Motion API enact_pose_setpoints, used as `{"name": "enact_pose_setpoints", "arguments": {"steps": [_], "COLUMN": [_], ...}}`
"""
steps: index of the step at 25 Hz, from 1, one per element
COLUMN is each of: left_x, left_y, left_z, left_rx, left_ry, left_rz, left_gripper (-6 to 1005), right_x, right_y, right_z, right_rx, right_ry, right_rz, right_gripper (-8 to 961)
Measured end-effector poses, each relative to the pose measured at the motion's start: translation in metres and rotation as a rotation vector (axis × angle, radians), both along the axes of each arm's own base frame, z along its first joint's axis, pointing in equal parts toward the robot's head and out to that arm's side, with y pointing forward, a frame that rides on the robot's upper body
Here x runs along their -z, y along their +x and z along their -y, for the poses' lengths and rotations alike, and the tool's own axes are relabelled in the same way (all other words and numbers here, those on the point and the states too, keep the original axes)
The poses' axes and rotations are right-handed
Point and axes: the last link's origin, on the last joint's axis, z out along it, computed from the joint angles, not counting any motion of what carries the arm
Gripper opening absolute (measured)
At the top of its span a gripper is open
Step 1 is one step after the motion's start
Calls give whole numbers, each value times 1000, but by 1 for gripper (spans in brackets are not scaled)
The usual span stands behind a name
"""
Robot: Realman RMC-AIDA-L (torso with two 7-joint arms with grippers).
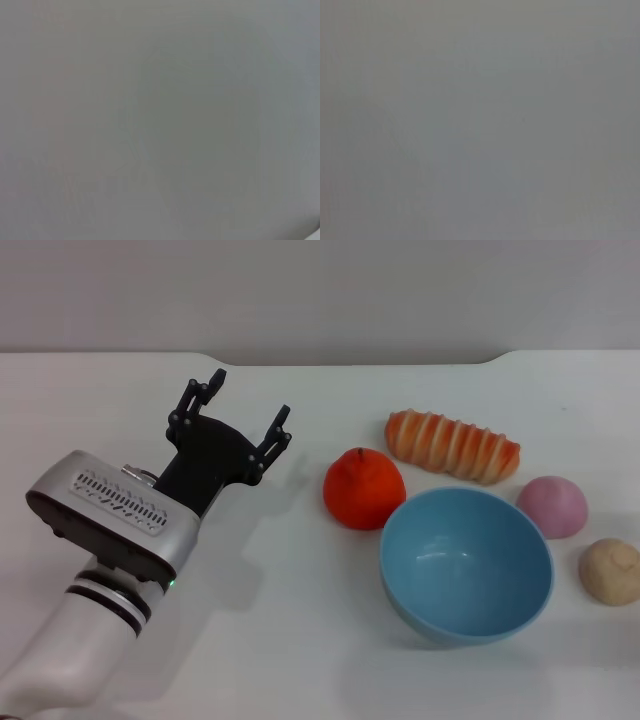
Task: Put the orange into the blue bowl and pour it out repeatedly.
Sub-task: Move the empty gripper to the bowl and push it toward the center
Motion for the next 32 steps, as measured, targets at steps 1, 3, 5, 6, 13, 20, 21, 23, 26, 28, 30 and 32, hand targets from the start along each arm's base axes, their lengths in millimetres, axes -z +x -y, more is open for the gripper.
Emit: {"name": "enact_pose_setpoints", "arguments": {"steps": [1, 3, 5, 6, 13, 20, 21, 23, 26, 28, 30, 32], "left_x": [0, 1, 1, 1, 2, -5, -7, -9, -14, -21, -27, -37], "left_y": [0, 0, 0, 0, 0, 4, 7, 13, 26, 37, 47, 58], "left_z": [0, 1, 1, 1, 1, -5, -8, -12, -20, -27, -36, -47], "left_rx": [1, 2, 1, 0, -6, -84, -107, -118, -118, -119, -133, -157], "left_ry": [-2, -6, -5, -6, -8, 10, 11, 3, -21, -45, -97, -159], "left_rz": [-1, -3, -1, 1, 7, 158, 195, 226, 256, 269, 259, 242], "left_gripper": [788, 788, 787, 787, 785, 783, 783, 783, 782, 777, 772, 767], "right_x": [0, 0, 0, 0, -1, -1, -1, -1, 0, 0, 0, 0], "right_y": [0, 0, 0, 0, 0, -1, -1, 0, 1, 1, 1, 1], "right_z": [0, -1, -1, -1, -3, -4, -4, -3, -2, -1, -1, -2], "right_rx": [0, 0, 1, 1, -1, -2, -1, 1, 7, 8, 8, 7], "right_ry": [0, -2, -3, -4, -4, -4, -4, -4, -5, -5, -5, -5], "right_rz": [0, 1, 1, 1, 3, 3, 2, 1, 0, -1, -6, -7], "right_gripper": [750, 749, 748, 748, 744, 740, 740, 739, 737, 736, 735, 734]}}
